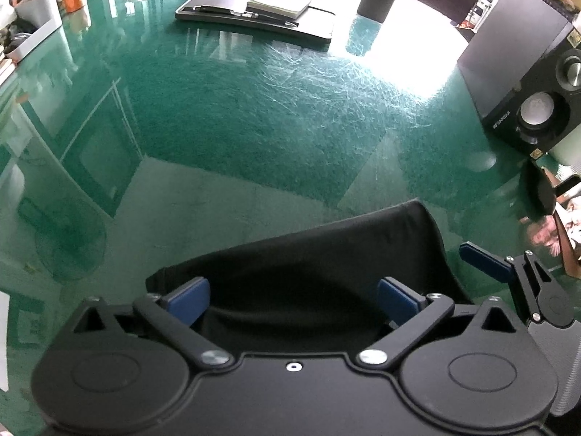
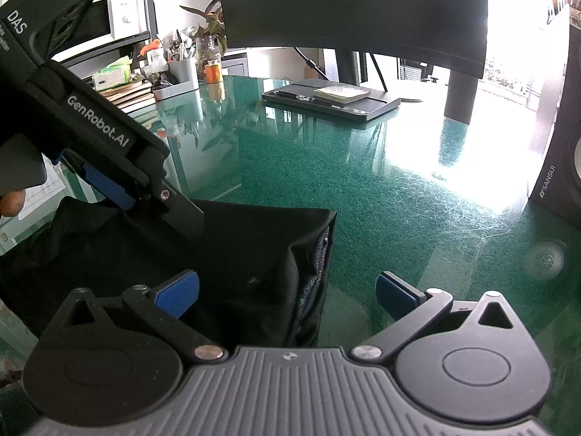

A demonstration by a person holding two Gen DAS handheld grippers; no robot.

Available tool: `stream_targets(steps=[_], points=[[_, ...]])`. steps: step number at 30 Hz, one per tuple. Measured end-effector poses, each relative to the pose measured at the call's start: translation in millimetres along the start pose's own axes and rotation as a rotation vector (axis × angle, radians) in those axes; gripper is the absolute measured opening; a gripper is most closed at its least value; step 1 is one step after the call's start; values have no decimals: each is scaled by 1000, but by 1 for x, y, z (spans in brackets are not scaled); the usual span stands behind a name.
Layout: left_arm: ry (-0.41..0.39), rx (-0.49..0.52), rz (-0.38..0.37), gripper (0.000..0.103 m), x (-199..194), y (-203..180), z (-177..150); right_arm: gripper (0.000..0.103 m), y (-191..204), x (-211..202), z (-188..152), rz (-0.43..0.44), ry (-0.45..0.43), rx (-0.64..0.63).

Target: Fold clothes

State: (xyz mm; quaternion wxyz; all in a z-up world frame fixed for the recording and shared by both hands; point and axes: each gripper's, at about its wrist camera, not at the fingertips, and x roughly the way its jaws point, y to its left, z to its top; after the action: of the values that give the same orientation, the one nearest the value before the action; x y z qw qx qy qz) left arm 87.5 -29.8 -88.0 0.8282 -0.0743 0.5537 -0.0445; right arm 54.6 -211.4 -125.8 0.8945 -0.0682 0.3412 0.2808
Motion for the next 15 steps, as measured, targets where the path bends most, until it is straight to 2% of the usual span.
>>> stream_targets(steps=[15], points=[[-6, -2, 2, 100, 2, 1, 1, 103, 0, 0, -1, 0, 0, 0]])
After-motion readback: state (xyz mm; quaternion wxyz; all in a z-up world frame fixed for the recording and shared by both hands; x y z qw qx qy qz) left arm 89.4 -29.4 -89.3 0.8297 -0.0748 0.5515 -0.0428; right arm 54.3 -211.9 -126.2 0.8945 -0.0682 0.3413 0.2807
